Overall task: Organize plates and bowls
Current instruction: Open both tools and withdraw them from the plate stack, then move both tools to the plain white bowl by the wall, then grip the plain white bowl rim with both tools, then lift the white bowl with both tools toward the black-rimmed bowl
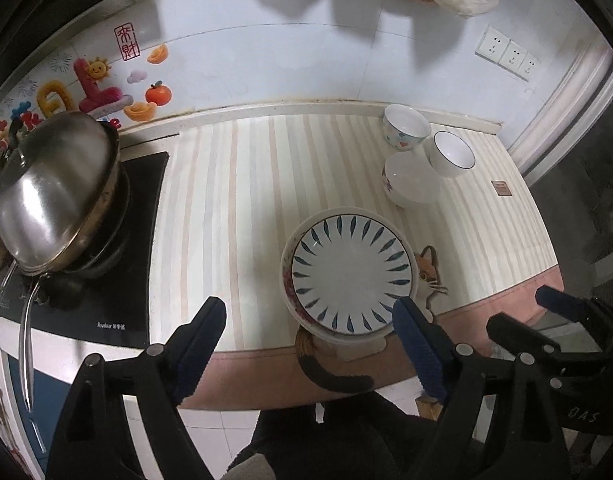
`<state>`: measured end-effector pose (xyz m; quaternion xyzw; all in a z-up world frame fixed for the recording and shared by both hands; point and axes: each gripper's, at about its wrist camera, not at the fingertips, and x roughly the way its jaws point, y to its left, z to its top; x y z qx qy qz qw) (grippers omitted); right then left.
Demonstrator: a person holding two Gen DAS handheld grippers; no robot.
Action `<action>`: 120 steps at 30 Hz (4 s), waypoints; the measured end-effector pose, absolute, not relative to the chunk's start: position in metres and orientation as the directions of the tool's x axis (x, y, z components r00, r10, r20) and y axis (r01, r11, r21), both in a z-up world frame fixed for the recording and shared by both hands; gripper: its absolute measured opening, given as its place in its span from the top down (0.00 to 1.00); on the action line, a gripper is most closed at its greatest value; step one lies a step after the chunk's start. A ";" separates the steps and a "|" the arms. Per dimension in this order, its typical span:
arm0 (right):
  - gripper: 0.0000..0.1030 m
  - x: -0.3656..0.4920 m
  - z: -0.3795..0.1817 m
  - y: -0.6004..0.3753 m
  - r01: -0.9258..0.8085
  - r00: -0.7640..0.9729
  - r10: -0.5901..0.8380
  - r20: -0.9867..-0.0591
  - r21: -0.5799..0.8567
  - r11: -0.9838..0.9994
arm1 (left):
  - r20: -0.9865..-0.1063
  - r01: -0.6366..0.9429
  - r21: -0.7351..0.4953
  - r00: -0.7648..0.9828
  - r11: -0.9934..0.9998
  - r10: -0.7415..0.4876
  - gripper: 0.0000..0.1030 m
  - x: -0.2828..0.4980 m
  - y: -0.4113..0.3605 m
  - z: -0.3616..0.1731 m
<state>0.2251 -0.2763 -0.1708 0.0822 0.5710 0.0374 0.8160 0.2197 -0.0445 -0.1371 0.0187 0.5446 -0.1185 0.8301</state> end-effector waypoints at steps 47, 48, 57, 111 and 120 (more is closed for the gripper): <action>0.79 0.491 -0.409 -0.484 0.087 0.141 0.489 -0.861 0.503 0.860 | -0.982 0.099 -0.183 0.027 0.978 -0.186 0.75 0.470 -0.249 -0.354; 0.81 0.493 -0.412 -0.481 0.083 0.134 0.473 -0.871 0.486 0.870 | -0.984 0.105 -0.172 0.035 0.980 -0.176 0.75 0.468 -0.251 -0.354; 0.84 0.491 -0.403 -0.482 0.076 0.130 0.453 -0.882 0.465 0.882 | -0.979 0.129 -0.188 0.059 0.974 -0.196 0.75 0.445 -0.261 -0.320; 0.81 0.357 -0.349 -0.605 0.165 0.129 0.500 -0.856 0.516 0.841 | -0.970 0.149 -0.210 0.090 0.966 -0.225 0.69 0.371 -0.301 -0.277; 0.59 0.464 -0.329 -0.655 0.219 0.281 0.488 -0.826 0.550 0.806 | -0.953 0.162 -0.266 0.104 0.950 -0.285 0.69 0.486 -0.354 -0.283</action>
